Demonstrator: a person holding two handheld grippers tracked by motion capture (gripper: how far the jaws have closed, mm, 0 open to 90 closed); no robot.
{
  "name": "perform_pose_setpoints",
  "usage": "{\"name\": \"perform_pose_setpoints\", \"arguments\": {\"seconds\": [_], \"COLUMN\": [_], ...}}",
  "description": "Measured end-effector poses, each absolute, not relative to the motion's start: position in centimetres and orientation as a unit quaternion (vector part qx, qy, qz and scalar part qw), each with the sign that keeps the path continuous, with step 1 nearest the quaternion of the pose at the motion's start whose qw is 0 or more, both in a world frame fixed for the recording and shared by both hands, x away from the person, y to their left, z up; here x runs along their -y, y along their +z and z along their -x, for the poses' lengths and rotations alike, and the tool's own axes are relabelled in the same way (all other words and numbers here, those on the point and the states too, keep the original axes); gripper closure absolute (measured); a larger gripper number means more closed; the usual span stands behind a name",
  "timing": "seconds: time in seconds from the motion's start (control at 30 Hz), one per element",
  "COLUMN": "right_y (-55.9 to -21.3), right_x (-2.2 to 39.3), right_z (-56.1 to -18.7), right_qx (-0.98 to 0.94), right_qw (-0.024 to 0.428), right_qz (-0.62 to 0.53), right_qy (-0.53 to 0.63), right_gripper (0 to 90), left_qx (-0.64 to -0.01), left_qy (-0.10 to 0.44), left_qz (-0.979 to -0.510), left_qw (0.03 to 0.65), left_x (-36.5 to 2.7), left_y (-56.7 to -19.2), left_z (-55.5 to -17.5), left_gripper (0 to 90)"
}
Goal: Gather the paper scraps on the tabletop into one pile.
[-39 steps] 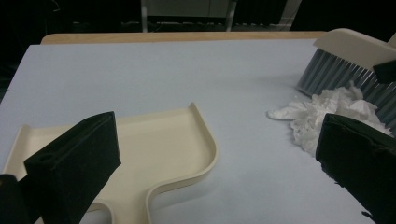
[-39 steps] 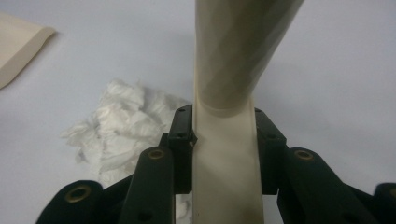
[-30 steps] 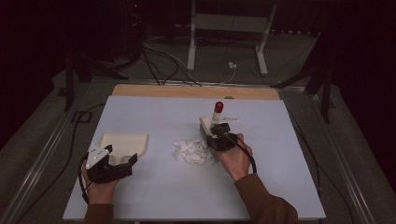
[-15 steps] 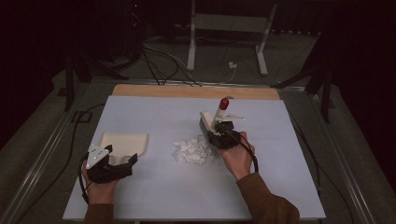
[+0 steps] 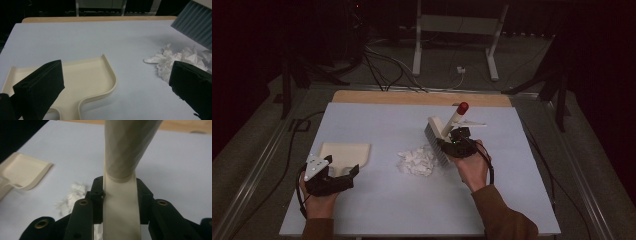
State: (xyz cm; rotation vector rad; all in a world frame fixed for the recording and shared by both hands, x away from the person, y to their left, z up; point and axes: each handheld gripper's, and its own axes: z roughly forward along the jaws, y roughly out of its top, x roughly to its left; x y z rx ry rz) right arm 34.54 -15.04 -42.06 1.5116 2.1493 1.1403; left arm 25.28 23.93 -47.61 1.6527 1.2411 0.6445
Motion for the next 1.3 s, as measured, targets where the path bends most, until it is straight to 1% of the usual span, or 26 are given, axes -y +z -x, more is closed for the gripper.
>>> {"name": "perform_pose_setpoints", "arguments": {"seconds": [0.2,0.33,0.5,0.57,0.63,0.93,1.3], "right_y": [-41.5,-41.0,-41.1,-41.3,-41.5,-43.0,-44.5], "right_x": [15.2,14.3,14.1,14.3,14.9,18.7,22.7], "right_z": [-33.5,-33.5,-33.5,-33.5,-33.6,-34.8,-35.1], "right_qx": [-0.747,-0.752,-0.754,-0.755,-0.754,-0.752,-0.773], "right_qw": [0.112,0.111,0.144,0.168,0.179,0.180,0.183], "right_qz": [-0.502,-0.486,-0.491,-0.496,-0.501,-0.533,-0.523], "right_qy": [0.422,0.432,0.412,0.394,0.385,0.344,0.309], "right_gripper": [66.7,66.7,66.7,66.7,66.7,66.7,66.7], "left_qx": [-0.506,-0.505,-0.507,-0.506,-0.505,-0.506,-0.508], "left_qy": [0.262,0.263,0.263,0.263,0.263,0.263,0.264], "left_qz": [-0.676,-0.676,-0.674,-0.675,-0.676,-0.675,-0.674], "left_qw": [0.467,0.468,0.469,0.468,0.468,0.468,0.467], "left_x": [-23.7,-23.7,-24.0,-24.0,-23.9,-23.8,-23.9], "left_y": [-47.7,-47.6,-47.6,-47.6,-47.6,-47.6,-47.7], "left_z": [-25.3,-25.3,-25.3,-25.3,-25.3,-25.3,-25.3], "left_gripper": [0.5,0.5,0.5,0.5,0.5,0.5,0.5]}}
